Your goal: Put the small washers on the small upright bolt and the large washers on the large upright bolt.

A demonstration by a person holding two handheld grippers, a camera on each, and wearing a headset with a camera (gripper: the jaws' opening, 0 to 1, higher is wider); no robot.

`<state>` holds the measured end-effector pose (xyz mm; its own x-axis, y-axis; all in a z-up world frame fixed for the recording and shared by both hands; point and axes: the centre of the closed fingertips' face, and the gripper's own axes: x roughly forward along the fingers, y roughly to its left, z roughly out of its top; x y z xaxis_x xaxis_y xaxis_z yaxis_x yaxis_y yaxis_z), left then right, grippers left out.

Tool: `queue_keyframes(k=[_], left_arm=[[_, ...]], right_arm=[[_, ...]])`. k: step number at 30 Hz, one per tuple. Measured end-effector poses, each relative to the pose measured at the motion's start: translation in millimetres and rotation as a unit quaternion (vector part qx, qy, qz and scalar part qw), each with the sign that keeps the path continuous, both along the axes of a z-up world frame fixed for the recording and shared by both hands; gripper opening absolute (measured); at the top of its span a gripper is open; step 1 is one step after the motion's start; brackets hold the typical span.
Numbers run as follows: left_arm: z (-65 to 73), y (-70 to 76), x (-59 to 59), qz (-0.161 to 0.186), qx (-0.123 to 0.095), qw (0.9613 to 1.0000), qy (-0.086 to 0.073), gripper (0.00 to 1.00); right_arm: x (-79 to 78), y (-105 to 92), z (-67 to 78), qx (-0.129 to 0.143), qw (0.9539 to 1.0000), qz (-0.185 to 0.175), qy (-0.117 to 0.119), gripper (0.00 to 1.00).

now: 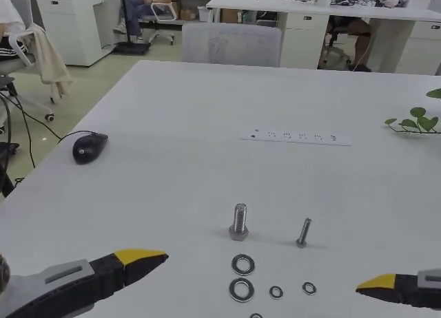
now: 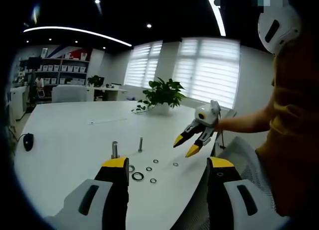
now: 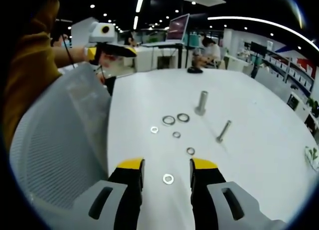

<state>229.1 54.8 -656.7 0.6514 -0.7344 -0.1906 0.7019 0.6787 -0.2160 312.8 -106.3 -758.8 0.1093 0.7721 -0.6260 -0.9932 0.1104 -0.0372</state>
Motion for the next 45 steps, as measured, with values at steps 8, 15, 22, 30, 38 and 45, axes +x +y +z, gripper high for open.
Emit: queue_keyframes(k=[8, 15, 22, 30, 38, 45], left_arm=[[-1.1, 1.1, -1.5, 0.002, 0.001, 1.0000, 0.002, 0.62], [-1.6, 1.2, -1.5, 0.003, 0.001, 1.0000, 0.002, 0.62], [-0.3, 0.4, 0.3, 0.003, -0.002, 1.0000, 0.000, 0.62], [-4.0, 1.0, 2.2, 0.002, 0.001, 1.0000, 0.005, 0.62], [-3.4, 1.3, 3.2, 0.000, 0.000, 1.0000, 0.005, 0.62], [-3.3, 0.6, 3.5, -0.001, -0.001, 1.0000, 0.004, 0.62]], right_arm=[[4.3, -0.5, -1.8, -0.017, 0.9998, 0.010, -0.005, 0.38], [8.5, -3.4, -7.6, -0.031, 0.9994, 0.016, -0.001, 0.37], [9.8, -6.8, -15.2, -0.061, 0.9974, 0.039, -0.001, 0.36], [10.1, -2.9, -19.8, -0.079, 0.9953, 0.056, 0.004, 0.35], [10.1, -1.2, -27.0, -0.107, 0.9914, 0.076, -0.003, 0.32], [10.9, -5.8, -37.7, -0.135, 0.9862, 0.096, 0.002, 0.32]])
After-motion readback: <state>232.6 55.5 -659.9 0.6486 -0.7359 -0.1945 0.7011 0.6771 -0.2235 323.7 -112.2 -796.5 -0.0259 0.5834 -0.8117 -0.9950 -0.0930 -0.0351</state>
